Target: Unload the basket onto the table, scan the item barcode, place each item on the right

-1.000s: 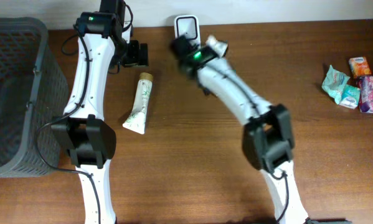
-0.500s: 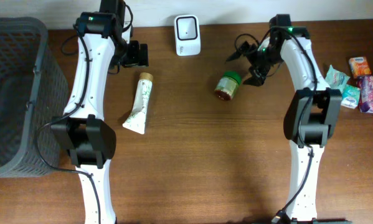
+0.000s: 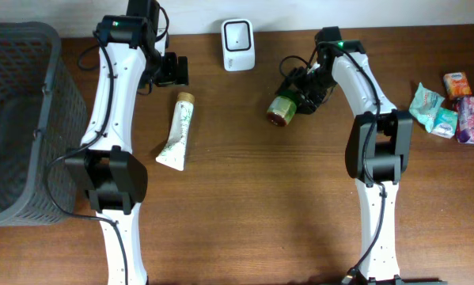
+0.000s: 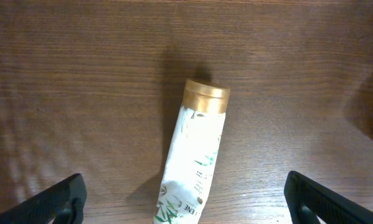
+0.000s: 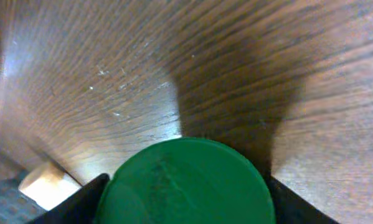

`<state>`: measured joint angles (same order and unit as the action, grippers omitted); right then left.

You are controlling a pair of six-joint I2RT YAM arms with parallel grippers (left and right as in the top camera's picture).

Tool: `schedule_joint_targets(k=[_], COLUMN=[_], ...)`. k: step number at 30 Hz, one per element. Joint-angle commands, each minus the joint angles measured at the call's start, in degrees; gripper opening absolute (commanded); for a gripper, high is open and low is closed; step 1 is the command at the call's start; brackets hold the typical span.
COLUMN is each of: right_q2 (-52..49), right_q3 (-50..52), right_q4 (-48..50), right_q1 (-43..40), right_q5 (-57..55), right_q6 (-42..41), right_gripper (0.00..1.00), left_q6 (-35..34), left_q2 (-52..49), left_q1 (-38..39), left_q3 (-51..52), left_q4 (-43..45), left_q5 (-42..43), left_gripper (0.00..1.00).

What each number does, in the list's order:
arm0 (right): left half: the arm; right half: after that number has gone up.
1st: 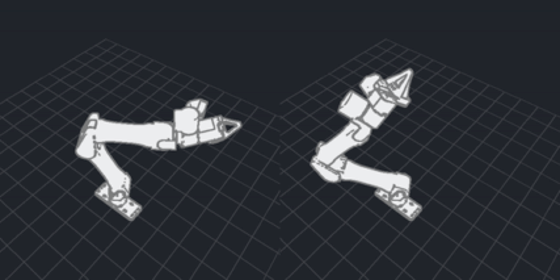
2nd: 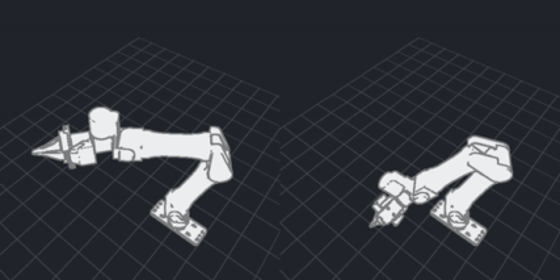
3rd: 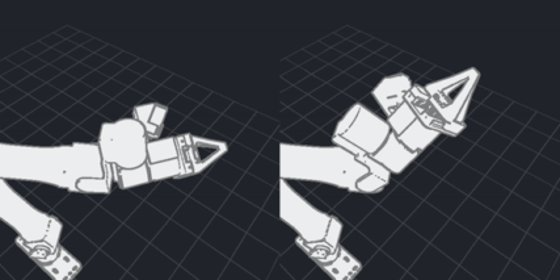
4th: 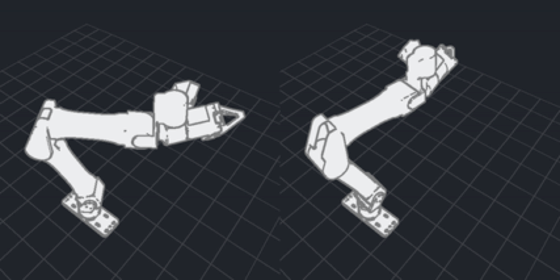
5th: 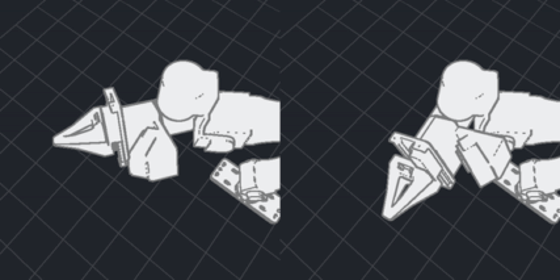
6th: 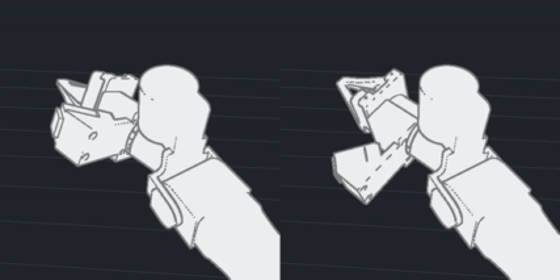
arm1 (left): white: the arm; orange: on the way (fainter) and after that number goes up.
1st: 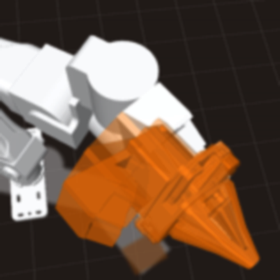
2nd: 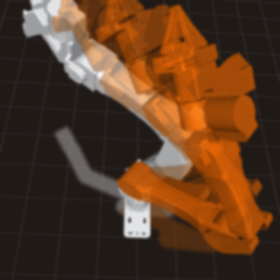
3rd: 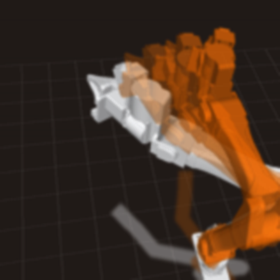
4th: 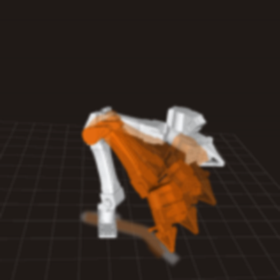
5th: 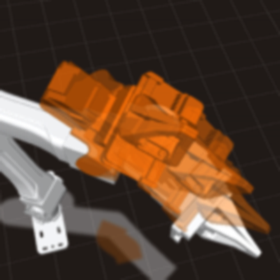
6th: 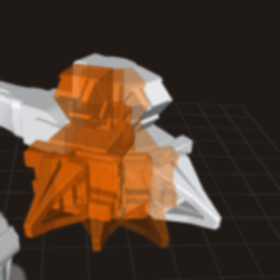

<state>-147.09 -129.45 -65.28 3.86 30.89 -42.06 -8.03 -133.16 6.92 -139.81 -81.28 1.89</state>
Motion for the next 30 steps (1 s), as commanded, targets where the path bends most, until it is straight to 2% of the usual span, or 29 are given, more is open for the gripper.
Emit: schedule_joint_targets(k=[1,3,6,8,12,14,19,21,23,25,27,28,30], right_q2=[-1.16,-1.14,-1.03,-1.03,-1.27,-1.64,-1.66,-1.66,-1.66,-1.09,0.17,0.68,1.38], right_q3=[-1.84,-5.55,-16.2,-24.13,-27.82,-25.44,-15.5,-11.28,-10.6,-10.64,-10.64,-10.64,-10.71], right_q4=[-1.4,-2.95,-8.22,-9.55,-6.69,-1.86,3.91,5.55,5.05,3.72,1.14,0.79,1.55], right_q1=[-0.15,-0.17,0.26,1.64,7.34,10.49,14.36,15.39,16.26,17.16,17.9,17.99,17.53], right_q5=[-6.12,-6.64,-18.27,-31.08,-55.67,-61.42,-62.49,-63.01,-64.02,-64.43,-64.63,-64.63,-65.09], right_q6=[3.45,5.73,8.09,11.47,11.41,11.26,1.46,0.61,0.61,0.61,-1.57,-2.01,-1.97], right_gripper=[0.57,0.57,0.57,0.58,0.59,0.61,0.61,0.63,0.64,0.71,0.71,0.68,0.51], left_q6=[-0.52,-0.52,-0.52,-0.52,-0.52,-0.52,-0.5,-0.5,-0.5,-0.5,-0.5,-0.5,-0.5], left_q2=[0.92,0.92,0.92,0.92,0.92,0.9,0.92,0.92,0.9,0.92,0.9,0.92,0.92], left_q1=[-0.33,-0.33,-0.33,-0.33,-0.33,-0.33,-0.33,-0.33,-0.33,-0.33,-0.33,-0.33,-0.33], left_q3=[0.22,0.22,0.22,0.22,0.22,0.22,0.22,0.22,0.22,0.22,0.22,0.22,0.22], left_q4=[-0.13,0.04,0.02,0.31,0.68,0.7,0.81,1.16,1.36,1.42,1.64,1.62,1.46], left_q5=[-0.2,-0.2,-0.2,-0.2,-0.22,-0.22,-0.24,-0.24,-0.24,-0.24,-0.22,-0.22,-0.22], left_gripper=[0.99,0.99,0.99,0.99,0.99,0.99,0.99,0.99,0.99,0.99,0.99,0.99,0.99])
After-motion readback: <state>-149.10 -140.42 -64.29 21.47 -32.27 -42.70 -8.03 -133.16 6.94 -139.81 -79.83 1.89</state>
